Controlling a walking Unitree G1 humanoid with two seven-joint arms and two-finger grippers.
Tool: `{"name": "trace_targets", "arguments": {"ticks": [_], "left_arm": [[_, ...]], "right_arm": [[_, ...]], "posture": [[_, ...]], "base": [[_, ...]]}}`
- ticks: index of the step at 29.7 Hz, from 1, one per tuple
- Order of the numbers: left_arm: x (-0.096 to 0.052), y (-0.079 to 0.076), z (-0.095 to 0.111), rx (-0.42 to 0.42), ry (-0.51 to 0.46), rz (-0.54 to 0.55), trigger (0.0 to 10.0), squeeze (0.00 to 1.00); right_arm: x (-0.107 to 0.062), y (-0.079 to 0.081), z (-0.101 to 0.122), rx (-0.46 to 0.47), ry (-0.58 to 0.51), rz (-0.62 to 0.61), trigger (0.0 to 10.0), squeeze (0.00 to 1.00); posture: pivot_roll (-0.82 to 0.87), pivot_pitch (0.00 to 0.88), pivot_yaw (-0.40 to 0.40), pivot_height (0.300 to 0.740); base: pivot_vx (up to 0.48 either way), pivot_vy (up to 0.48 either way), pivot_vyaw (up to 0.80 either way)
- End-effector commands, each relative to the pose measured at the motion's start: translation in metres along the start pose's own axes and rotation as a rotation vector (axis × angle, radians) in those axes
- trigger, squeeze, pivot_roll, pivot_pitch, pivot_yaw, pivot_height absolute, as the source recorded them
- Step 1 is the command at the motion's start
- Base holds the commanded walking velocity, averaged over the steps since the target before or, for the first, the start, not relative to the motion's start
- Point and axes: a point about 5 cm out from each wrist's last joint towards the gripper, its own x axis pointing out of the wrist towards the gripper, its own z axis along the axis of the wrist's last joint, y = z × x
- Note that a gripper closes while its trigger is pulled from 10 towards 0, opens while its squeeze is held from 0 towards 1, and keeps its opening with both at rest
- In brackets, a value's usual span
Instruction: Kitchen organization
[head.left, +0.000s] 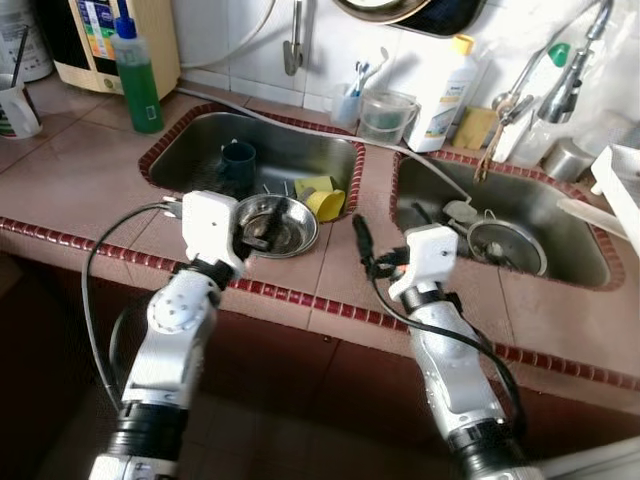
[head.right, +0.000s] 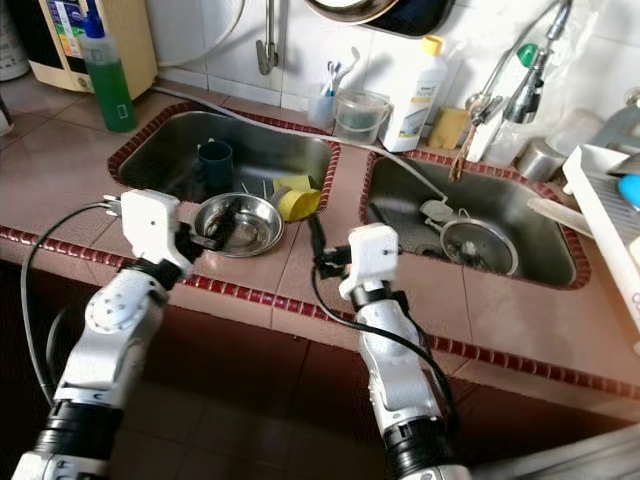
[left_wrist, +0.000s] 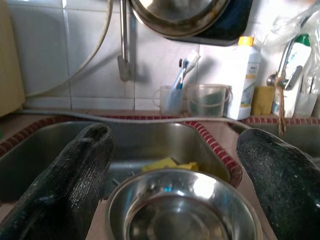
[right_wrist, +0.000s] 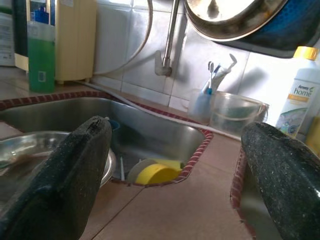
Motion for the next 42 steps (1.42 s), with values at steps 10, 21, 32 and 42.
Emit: {"name": "trace_targets", "arguments": {"ticks": [10,21,32,42], "left_arm": [[0.002,-0.010,0.000,0.005,0.010,-0.030,10.0,0.00],[0.001,-0.013,0.001,0.057,0.005,-0.033,10.0,0.00],[0.002,-0.020,-0.002,0.035,0.048,-0.086,10.0,0.00],[0.007,-0.033,-0.002,0.080,0.058,-0.147,10.0,0.00]], "right_arm": [[-0.006,-0.009,-0.003,-0.014,0.015,-0.024,10.0,0.00],[-0.006,-0.008,-0.005,-0.011,0.024,-0.024,10.0,0.00],[0.002,-0.017,-0.009,-0.078,0.075,-0.083,10.0,0.00],[0.018,-0.028,-0.003,-0.072,0.063,-0.114,10.0,0.00]], "posture": [[-0.15,0.058,-0.084,0.740],[-0.14,0.068,-0.091,0.740],[-0.14,0.068,-0.086,0.740],[-0.15,0.050,-0.081,0.740]], "base": [[0.000,0.222,0.00],[0.000,0.000,0.00],[0.000,0.000,0.00],[0.000,0.000,0.00]]}}
